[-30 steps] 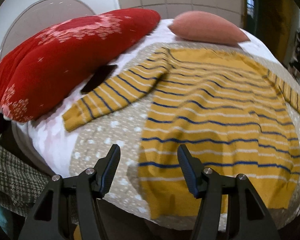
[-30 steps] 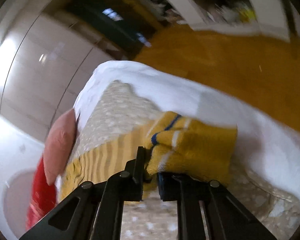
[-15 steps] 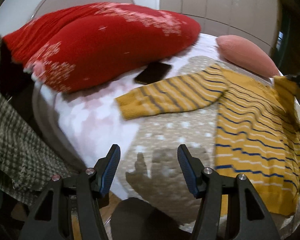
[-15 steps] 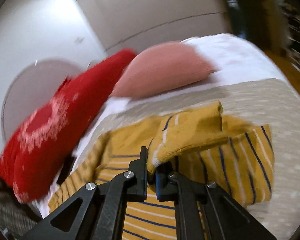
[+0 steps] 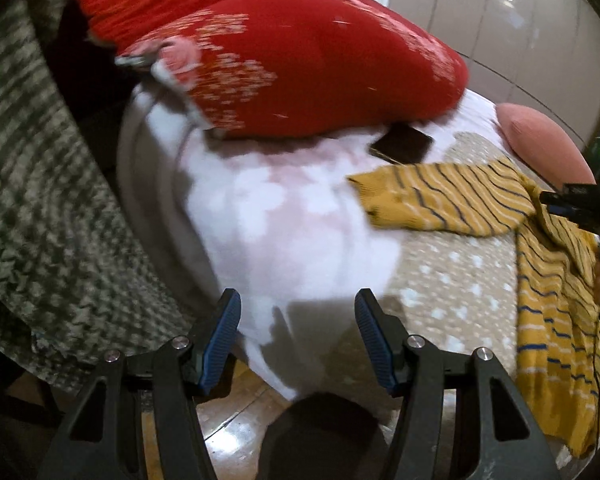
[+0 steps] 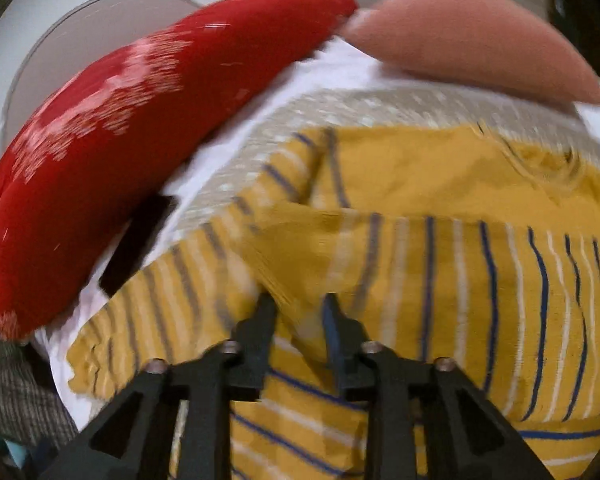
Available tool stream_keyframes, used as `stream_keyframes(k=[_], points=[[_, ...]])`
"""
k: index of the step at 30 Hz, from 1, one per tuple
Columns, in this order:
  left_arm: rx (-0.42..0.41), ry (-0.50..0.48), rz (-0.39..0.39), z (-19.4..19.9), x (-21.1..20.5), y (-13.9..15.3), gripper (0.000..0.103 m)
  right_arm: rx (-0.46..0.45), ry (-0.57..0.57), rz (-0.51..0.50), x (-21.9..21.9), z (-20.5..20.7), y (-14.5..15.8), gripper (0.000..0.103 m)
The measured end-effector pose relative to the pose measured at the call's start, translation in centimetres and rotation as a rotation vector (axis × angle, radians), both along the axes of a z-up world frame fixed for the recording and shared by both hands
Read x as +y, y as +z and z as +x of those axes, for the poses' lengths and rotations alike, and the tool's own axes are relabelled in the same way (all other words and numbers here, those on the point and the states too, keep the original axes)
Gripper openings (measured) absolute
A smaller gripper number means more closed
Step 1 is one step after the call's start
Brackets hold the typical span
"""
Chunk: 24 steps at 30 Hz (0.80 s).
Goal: Fold small clothes
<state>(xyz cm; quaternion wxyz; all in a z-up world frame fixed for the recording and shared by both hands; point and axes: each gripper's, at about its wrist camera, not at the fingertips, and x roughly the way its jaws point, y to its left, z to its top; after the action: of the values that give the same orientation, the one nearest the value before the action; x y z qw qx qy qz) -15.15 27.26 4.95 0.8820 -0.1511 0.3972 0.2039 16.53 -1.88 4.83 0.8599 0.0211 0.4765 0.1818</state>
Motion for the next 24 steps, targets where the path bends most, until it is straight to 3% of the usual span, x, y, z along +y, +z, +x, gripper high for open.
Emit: stream_keyframes(k=[3, 7, 11, 13, 15, 17, 18, 21, 24], points=[[-0.002, 0.043, -0.011, -0.9, 1.5, -0.2, 0.058, -0.049, 0.172, -0.039, 5.4, -3.4, 1.8, 0.035], [0.002, 0.066, -0.010, -2.0, 2.5, -0.4, 0.058, -0.089, 0.430, -0.094, 13.5, -8.5, 1.6, 0.062], [0.011, 0.080, -0.008, -2.7, 3.1, -0.7, 0.058, -0.161, 0.681, -0.236, 21.2, -14.2, -0.8, 0.067], [0.009, 0.086, -0.013, -3.1, 3.4, -0.8, 0.058, -0.226, 0.723, -0.336, 24.0, -15.6, -2.5, 0.067], [0.005, 0.092, -0.016, -3.4, 3.7, -0.7, 0.058, -0.255, 0.696, -0.414, 25.7, -15.3, -4.2, 0.067], [-0.001, 0.093, -0.014, -3.5, 3.7, -0.6, 0.058, -0.184, 0.654, -0.404, 25.9, -13.8, -5.2, 0.037], [-0.001, 0.093, -0.011, -3.5, 3.6, -0.5, 0.058, -0.110, 0.631, -0.355, 25.6, -12.7, -5.4, 0.006], [-0.008, 0.078, -0.015, -3.0, 3.1, -0.2, 0.058, -0.113, 0.543, -0.229, 23.4, -11.1, -2.9, 0.005], [-0.027, 0.045, -0.013, -2.4, 2.0, 0.4, 0.058, -0.169, 0.428, -0.072, 19.1, -9.8, 2.4, 0.004]])
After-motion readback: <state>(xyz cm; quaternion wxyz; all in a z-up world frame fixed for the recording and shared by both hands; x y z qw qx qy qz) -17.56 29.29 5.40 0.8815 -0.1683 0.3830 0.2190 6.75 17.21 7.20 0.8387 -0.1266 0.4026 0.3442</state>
